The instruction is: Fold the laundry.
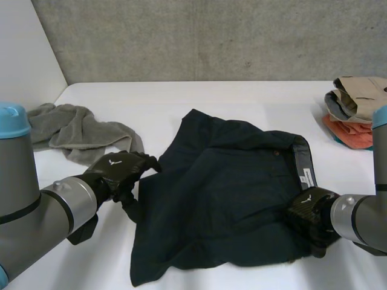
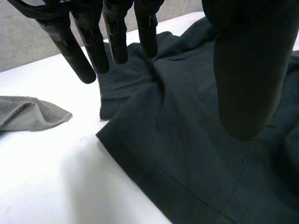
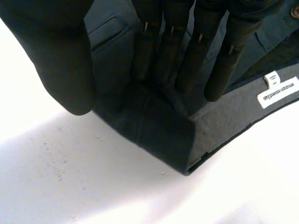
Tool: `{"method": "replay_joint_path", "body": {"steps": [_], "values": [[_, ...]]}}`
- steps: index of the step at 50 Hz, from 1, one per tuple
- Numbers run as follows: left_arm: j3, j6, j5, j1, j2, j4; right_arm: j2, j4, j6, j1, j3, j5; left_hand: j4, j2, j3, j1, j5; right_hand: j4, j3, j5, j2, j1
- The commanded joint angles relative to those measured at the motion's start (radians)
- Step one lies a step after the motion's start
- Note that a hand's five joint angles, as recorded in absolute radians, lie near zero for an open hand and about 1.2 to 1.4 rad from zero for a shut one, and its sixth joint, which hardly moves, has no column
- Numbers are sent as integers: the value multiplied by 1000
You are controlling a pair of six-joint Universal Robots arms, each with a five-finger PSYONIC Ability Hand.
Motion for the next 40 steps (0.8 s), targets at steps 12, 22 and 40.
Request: {"method": "replay_joint_path", "body": {"steps": [12, 22, 40], "values": [[77, 6, -14, -29, -3, -40, -147, -23, 95, -34, -81, -26, 9, -1, -1, 9, 14, -235, -241, -222, -233, -253], [96, 11, -86, -86, -36, -40, -64, -270, 100, -33, -8, -154, 18, 8, 7, 18, 23, -343, -350, -331, -341, -362], [94, 6, -91, -83, -43, -30, 65, -643, 167, -57, 172, -240, 12, 2, 1, 12, 17, -200, -206, -187, -198, -218]]}}
